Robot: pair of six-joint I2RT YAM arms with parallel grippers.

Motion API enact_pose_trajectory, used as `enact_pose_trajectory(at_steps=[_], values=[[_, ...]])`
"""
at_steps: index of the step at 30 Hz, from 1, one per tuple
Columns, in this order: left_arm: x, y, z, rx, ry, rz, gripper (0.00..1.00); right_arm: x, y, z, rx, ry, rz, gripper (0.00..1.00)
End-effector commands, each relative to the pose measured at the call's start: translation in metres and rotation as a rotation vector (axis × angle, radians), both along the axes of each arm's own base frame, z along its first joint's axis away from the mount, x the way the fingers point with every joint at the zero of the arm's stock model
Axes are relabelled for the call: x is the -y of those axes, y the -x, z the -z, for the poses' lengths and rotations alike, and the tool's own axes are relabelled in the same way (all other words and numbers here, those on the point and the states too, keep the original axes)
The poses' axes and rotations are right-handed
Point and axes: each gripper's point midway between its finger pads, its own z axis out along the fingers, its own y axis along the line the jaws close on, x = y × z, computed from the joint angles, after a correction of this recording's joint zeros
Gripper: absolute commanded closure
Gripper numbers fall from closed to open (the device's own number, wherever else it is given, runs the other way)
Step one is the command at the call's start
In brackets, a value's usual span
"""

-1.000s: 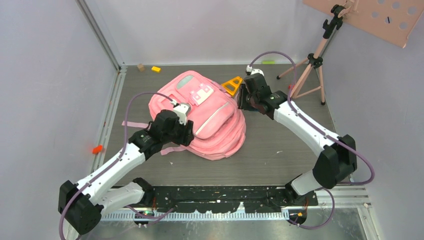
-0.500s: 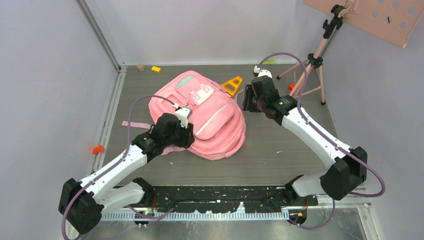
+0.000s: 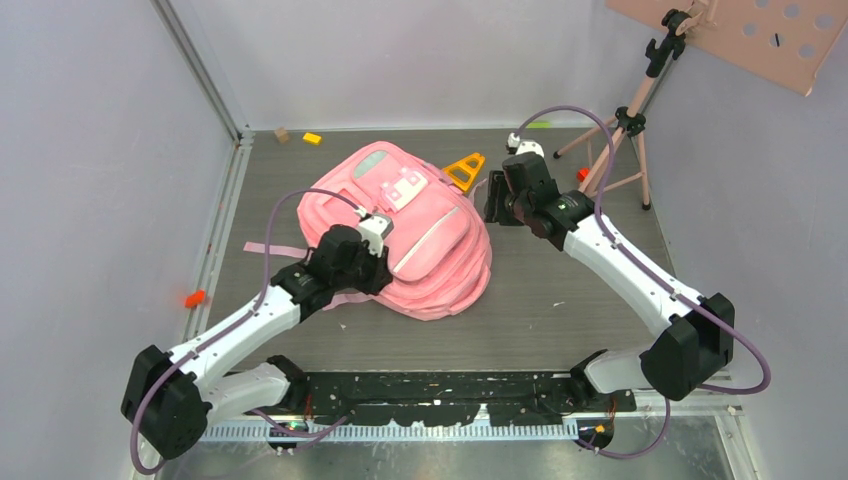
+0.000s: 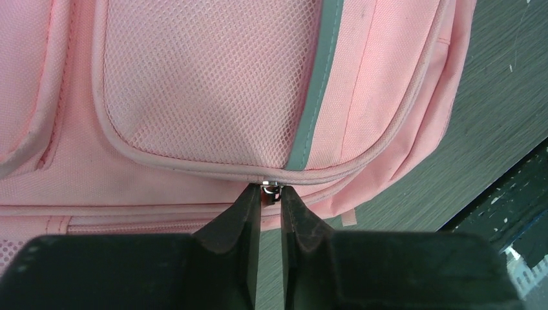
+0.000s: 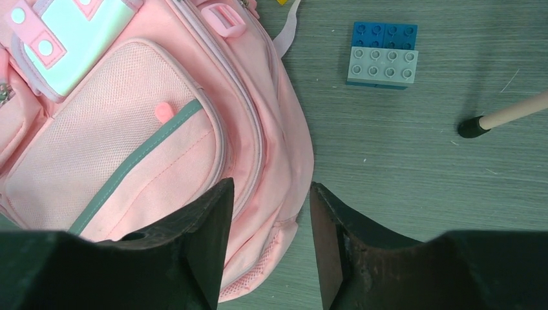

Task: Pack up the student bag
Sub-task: Zip the student bag at the center of the board.

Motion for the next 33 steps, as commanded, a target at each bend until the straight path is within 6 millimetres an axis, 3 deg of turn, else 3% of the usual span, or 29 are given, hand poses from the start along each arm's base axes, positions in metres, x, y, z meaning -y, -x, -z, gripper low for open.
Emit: enact_pose_trajectory(at_steps=[1,5,8,11,19,26,33], values=[[0.006,-0.008,-0.007,0.045,0.024,0.012,0.89,-0.001,0.006,-0.022,0.038,-0.064,0.008,0.44],[0.007,-0.008,-0.004,0.036,0.023,0.014,1.0,-0.024,0.013,-0.018,0.003,-0.197,-0.037,0.4],[0.008,-0.006,-0.002,0.025,0.027,0.018,1.0,-0.038,0.016,-0.007,-0.039,-0.304,-0.028,0.4],[0.009,-0.003,-0.001,0.017,0.037,0.024,1.0,-0.061,0.017,-0.008,-0.06,-0.431,-0.059,0.4],[0.008,0.004,0.001,0.001,0.054,0.024,1.0,-0.091,0.013,0.013,-0.137,-0.536,-0.09,0.45],[0.006,0.006,0.001,-0.003,0.065,0.015,1.0,-0.092,0.017,0.032,-0.16,-0.471,-0.054,0.47],[0.004,0.008,0.002,-0.009,0.061,0.009,1.0,-0.067,0.017,0.041,-0.117,-0.353,0.034,0.42]])
